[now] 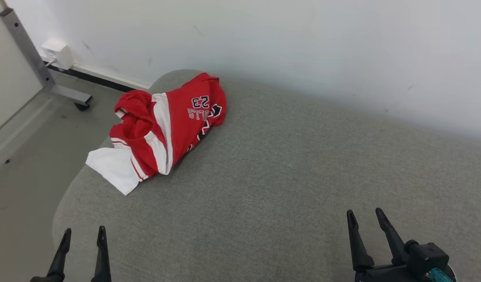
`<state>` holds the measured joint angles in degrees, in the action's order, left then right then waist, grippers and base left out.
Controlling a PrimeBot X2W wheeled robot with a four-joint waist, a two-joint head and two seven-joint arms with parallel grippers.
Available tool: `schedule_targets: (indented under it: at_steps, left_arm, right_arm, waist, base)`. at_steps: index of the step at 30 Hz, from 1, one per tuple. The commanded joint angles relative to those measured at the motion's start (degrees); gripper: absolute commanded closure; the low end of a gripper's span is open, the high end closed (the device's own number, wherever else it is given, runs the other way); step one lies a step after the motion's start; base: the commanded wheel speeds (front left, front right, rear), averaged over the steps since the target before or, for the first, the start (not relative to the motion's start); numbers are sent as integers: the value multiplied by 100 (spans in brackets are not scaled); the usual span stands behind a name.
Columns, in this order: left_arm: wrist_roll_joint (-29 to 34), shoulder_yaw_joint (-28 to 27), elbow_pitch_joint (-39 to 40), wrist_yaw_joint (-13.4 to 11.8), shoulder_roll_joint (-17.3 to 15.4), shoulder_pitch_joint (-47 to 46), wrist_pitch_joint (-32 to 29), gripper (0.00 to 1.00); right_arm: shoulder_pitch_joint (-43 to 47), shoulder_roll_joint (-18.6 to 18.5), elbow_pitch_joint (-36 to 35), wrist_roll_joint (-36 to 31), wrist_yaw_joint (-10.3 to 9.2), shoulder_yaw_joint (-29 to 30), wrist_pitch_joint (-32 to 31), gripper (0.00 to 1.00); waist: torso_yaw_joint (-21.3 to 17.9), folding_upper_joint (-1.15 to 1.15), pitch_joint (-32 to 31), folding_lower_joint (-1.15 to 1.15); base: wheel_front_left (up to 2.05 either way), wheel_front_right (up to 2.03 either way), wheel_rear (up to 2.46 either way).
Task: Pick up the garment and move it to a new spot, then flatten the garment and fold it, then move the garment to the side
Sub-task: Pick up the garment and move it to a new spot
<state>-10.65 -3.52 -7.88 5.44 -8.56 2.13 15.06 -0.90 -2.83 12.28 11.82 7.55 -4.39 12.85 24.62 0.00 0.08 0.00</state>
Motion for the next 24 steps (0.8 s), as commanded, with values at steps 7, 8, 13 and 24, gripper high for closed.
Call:
schedule_targets:
  at_steps: [7, 8, 13, 24]
  left_arm:
    - [-108, -135, 68, -113, -23, 110, 18, 0]
    - [-108, -135, 68, -113, -23, 110, 18, 0]
    - [-133, -229, 161, -187, -1, 154, 18, 0]
    - [-118, -289, 74, -238, -25, -19, 18, 0]
  right_arm:
    - [-110, -12, 44, -21, -12, -113, -26, 0]
    - [-110, -12, 44, -21, -12, -113, -26, 0]
    - [-215, -11, 104, -31, -12, -199, -30, 0]
    - [-168, -11, 168, -44, -12, -123, 26, 0]
  waist:
    - [443, 0, 103, 0]
    - [443, 0, 103, 0]
    - [472, 0, 144, 0]
    - [431, 0, 154, 0]
  base:
    - [0, 0, 0]
    - [0, 0, 0]
    - [0, 0, 0]
    - [0, 0, 0]
